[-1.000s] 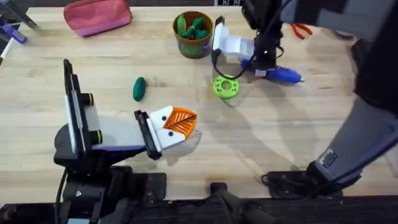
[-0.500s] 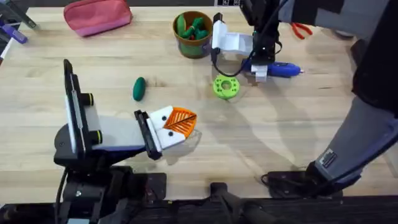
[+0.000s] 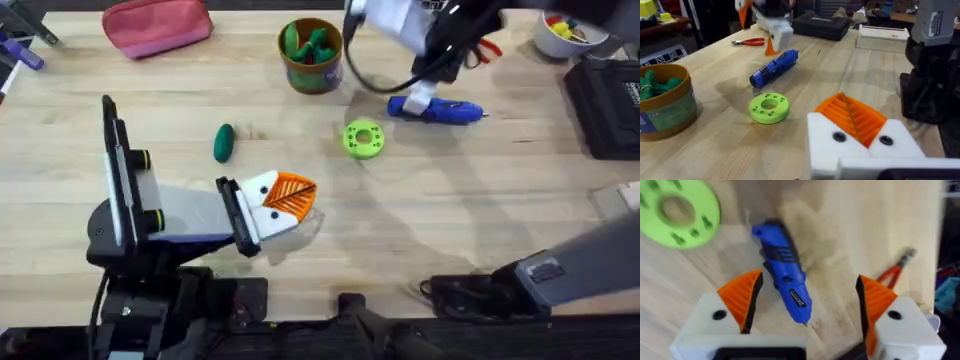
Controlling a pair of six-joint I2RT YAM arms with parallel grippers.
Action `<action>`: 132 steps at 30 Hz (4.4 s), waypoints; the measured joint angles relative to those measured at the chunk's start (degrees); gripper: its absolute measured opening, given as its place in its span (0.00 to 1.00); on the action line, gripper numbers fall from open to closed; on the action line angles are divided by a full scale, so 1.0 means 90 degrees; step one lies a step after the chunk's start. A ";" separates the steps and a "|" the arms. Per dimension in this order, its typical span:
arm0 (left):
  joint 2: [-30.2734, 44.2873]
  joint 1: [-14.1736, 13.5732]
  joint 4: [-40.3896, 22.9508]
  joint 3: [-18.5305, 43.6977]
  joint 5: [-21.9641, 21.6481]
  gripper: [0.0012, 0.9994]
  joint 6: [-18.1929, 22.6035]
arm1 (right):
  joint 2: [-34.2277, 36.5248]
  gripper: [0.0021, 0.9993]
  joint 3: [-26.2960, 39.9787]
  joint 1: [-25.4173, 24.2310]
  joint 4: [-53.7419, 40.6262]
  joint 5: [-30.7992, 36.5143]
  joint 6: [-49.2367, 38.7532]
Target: Pick up the gripper from the table and insert it into the empty holder that is missing its gripper. Then pick up a screw, insert it into the mounting hole, and use the screwdriver to tighten it. Finally, clean up the table by picking up the vegetable and placing it into the bucket.
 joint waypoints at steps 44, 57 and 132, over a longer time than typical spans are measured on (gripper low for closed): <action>0.0000 0.0000 0.0012 0.0000 -0.0055 0.02 0.0000 | -0.3835 0.99 -0.1574 -0.0002 -0.0093 -0.1401 0.7479; 0.0000 0.0000 0.0022 0.0000 -0.0129 0.98 0.0002 | -0.4038 0.99 -0.1974 -0.0002 -0.0045 -0.1377 0.7632; 1.1573 0.0747 -0.5722 0.7649 -0.6996 0.99 0.0518 | -0.4038 0.99 -0.1977 -0.0002 -0.0035 -0.1355 0.7635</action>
